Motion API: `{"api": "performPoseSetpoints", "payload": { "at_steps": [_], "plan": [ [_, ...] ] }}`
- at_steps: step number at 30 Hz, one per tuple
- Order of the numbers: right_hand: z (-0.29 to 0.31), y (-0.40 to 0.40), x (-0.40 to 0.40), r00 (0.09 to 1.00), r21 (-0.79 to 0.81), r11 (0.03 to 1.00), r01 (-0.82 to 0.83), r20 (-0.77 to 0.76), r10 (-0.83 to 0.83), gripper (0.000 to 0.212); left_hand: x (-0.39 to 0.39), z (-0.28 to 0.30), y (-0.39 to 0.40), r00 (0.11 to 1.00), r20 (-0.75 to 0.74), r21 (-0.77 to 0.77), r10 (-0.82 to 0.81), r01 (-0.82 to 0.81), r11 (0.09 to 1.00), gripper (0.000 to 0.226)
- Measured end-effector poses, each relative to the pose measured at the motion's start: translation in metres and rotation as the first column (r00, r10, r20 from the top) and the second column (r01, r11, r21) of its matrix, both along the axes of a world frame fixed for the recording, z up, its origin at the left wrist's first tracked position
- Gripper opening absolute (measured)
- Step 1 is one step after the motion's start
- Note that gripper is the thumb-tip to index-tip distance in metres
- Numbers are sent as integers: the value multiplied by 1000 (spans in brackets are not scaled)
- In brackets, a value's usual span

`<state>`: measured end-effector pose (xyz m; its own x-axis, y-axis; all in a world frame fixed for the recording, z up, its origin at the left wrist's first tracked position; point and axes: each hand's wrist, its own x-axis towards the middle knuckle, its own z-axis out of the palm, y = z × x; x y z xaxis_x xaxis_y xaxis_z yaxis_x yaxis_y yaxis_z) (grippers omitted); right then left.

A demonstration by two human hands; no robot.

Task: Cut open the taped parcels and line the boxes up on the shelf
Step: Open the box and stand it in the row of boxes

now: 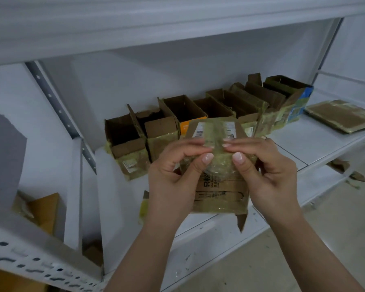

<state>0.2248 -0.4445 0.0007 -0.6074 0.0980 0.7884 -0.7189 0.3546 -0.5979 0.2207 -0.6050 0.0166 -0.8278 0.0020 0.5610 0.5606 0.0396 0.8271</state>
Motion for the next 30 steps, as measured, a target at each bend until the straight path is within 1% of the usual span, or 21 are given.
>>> {"api": "performPoseSetpoints", "payload": {
  "at_steps": [3,5,7,9,12,15,18,20,22,23,24,26,28,30],
  "plan": [
    [-1,-2,0,1000,-8,1000,24,-2,-24,12,-2,0,0,1000,-20,-27,17,-17,999,9],
    [0,-2,1,999,-32,999,32,14,-32,12,-2,0,-1,1000,-7,-19,-11,11,1000,15],
    [1,-1,2,999,-65,997,40,24,-38,12,-1,0,-3,997,43,54,-70,68,996,27],
    [2,0,1,998,-120,992,41,56,-34,12,-1,-1,-3,993,64,124,-104,95,988,28],
    [0,0,1,995,-163,986,44,97,-28,13,-1,-2,1,997,55,135,-49,41,990,23],
    [-3,-1,2,990,-203,978,53,137,-25,14,0,-1,5,999,50,105,-9,4,994,24],
    [-2,1,1,984,-244,968,54,177,-10,13,0,2,0,990,93,102,-104,94,990,27],
    [-1,3,1,980,-272,961,45,200,11,14,1,3,-5,979,132,112,-157,143,983,44],
    [0,1,2,976,-327,945,10,209,62,15,1,1,-8,964,181,154,-193,166,974,51],
    [1,0,3,974,-347,938,0,212,78,15,1,0,-9,963,198,122,-184,162,979,50],
    [1,-1,3,973,-353,935,3,218,79,15,1,0,-7,965,205,53,-164,157,986,48],
    [3,-2,4,972,-341,940,23,227,59,14,1,-1,-3,971,184,-66,-150,165,984,44],
    [5,-4,5,975,-301,953,45,220,23,15,-1,1,0,986,106,-119,-127,139,983,35],
    [7,-5,5,980,-226,971,81,198,-35,18,-3,2,1,998,24,-174,-61,64,983,30]
  ]
}}
